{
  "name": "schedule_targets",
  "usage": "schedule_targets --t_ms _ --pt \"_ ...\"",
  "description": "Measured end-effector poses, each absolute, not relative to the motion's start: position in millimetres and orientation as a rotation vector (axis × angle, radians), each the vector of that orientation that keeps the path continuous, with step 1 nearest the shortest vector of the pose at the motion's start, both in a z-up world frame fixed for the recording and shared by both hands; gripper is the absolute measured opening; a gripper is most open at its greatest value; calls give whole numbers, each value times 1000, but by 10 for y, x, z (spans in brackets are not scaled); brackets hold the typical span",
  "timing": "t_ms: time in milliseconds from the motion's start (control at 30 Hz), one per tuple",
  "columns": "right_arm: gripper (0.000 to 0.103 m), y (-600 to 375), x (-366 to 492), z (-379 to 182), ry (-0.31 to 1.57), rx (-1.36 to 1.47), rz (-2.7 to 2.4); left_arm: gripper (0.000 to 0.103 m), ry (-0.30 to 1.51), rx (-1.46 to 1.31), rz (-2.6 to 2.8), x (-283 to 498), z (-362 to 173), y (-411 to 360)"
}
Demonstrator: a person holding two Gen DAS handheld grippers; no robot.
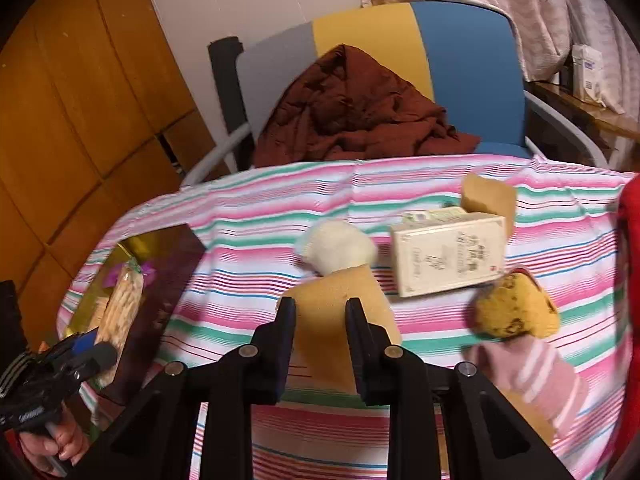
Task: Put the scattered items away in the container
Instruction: 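Carry the cracker packet toward the tin with the left tool while the right grasps a tan sponge, then open the left tool over the tin while the right drops the tan sponge in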
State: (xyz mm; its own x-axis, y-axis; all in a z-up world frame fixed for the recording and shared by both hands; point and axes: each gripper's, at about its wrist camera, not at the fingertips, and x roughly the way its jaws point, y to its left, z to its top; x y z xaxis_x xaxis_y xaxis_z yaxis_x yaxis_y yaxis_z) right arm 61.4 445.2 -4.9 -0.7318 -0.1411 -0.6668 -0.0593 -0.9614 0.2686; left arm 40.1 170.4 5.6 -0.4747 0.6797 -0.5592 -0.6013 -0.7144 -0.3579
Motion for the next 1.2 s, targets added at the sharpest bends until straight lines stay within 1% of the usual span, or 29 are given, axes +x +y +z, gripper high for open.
schedule_targets --t_ms 233,500,700,800,867,900,967,1000,1033,1100,1200 --pt "26 3925 448 132 -478 1032 -2734 47 -226 -914 2296 108 84 1178" --pt "26 2952 28 301 -387 964 -2605 47 -281 -990 2424 -514 53 650" --pt "26 2411 -395 177 -338 1019 -2555 47 -278 -1135 2458 -1027 -163 420" --pt "29 2271 -598 50 -341 1064 -2535 48 -294 -1211 2478 -1232 -269 336" --pt "34 2245 -696 -28 -337 1094 -2561 48 -283 -1254 2498 -1345 -342 311" --pt "39 2232 -735 -60 -332 1109 -2580 50 -275 -1286 2513 -1395 -372 291" --pt "69 2248 -799 -90 -346 1127 -2588 52 -283 -1349 2517 -1479 -413 254" --pt "75 2253 -783 -80 -355 1125 -2609 56 -289 -1370 2525 -1508 -422 226" --pt "79 2261 -750 -56 -368 1106 -2618 57 -290 -1373 2531 -1508 -414 210" --pt "79 2296 -671 1 -393 1062 -2616 58 -306 -1366 2552 -1484 -396 155" --pt "82 2362 -508 60 -425 1024 -2619 58 -396 -1347 2540 -1371 -346 96"
